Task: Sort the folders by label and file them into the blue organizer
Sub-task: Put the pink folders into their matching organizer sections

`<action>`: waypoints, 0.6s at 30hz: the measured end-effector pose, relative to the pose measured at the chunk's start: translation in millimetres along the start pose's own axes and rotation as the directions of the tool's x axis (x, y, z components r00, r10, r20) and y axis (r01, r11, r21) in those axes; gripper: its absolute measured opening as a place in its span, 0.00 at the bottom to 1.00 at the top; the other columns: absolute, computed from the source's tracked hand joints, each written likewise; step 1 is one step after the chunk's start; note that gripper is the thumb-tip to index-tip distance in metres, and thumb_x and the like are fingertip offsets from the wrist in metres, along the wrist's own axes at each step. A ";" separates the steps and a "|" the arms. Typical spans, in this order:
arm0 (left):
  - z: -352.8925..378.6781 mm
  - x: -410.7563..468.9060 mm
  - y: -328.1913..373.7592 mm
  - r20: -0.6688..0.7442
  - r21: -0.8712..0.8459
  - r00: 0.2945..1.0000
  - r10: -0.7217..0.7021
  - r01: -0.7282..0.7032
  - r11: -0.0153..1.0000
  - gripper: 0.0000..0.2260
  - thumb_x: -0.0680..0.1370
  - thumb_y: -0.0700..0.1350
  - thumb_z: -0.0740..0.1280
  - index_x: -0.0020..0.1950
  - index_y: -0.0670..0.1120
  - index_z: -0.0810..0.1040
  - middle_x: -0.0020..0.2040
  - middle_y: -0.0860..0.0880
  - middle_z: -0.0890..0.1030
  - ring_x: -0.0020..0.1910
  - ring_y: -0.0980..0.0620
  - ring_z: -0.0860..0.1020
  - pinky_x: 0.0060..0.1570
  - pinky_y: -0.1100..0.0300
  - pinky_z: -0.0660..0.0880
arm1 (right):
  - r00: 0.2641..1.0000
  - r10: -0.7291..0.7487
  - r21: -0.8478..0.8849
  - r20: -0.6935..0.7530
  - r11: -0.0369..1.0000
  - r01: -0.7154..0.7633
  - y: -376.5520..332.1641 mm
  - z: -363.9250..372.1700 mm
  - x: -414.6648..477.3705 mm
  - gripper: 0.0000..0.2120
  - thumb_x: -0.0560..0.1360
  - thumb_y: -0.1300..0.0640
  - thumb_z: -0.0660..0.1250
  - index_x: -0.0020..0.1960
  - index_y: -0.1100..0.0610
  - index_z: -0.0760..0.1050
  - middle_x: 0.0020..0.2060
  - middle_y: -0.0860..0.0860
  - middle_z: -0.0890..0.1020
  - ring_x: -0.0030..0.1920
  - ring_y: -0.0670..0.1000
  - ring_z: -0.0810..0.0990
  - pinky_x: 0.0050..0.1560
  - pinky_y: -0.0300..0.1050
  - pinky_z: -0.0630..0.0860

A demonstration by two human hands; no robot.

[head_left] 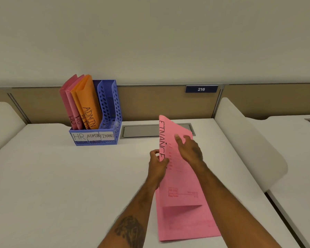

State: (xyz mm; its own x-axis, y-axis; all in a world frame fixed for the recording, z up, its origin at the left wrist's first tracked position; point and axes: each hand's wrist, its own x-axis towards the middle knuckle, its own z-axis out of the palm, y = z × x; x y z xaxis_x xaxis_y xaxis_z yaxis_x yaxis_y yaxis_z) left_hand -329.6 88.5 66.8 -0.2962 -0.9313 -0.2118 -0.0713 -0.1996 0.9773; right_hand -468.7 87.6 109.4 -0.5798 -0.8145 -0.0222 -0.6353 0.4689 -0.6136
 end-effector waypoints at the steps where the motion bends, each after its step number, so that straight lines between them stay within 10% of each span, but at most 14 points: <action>1: -2.7 0.2 7.7 -0.009 0.000 0.999 0.035 -0.035 0.999 0.16 0.80 0.48 0.67 0.63 0.52 0.63 0.54 0.48 0.81 0.46 0.47 0.85 0.44 0.50 0.84 | 0.999 -0.044 0.006 -0.008 0.999 0.044 -18.1 -6.0 3.0 0.38 0.75 0.28 0.47 0.73 0.52 0.63 0.66 0.56 0.76 0.61 0.60 0.76 0.55 0.56 0.75; 8: -34.3 -2.0 47.2 -0.196 0.220 0.930 0.310 -0.267 0.938 0.12 0.81 0.50 0.64 0.58 0.50 0.63 0.46 0.47 0.82 0.38 0.46 0.83 0.41 0.47 0.83 | 0.969 -0.247 -0.133 -0.019 0.961 0.242 -128.6 -21.3 3.2 0.41 0.68 0.21 0.51 0.62 0.54 0.73 0.51 0.53 0.82 0.43 0.54 0.75 0.39 0.47 0.71; 18: -112.3 1.8 59.3 -0.345 0.510 0.762 0.548 -0.337 0.791 0.14 0.79 0.45 0.65 0.60 0.54 0.63 0.53 0.54 0.78 0.41 0.53 0.81 0.37 0.65 0.76 | 0.943 -0.296 -0.042 -0.150 0.955 0.293 -234.9 11.9 -23.4 0.15 0.73 0.47 0.63 0.54 0.56 0.74 0.45 0.51 0.80 0.39 0.52 0.78 0.35 0.44 0.74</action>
State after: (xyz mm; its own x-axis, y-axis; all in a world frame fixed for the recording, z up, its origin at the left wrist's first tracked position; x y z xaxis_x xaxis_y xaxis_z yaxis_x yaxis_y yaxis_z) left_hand -227.4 40.7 125.2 0.0642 -0.9243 0.3762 -0.4427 0.3114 0.8409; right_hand -299.8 -7.6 244.6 -0.4352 -0.8558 0.2796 -0.7984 0.2232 -0.5593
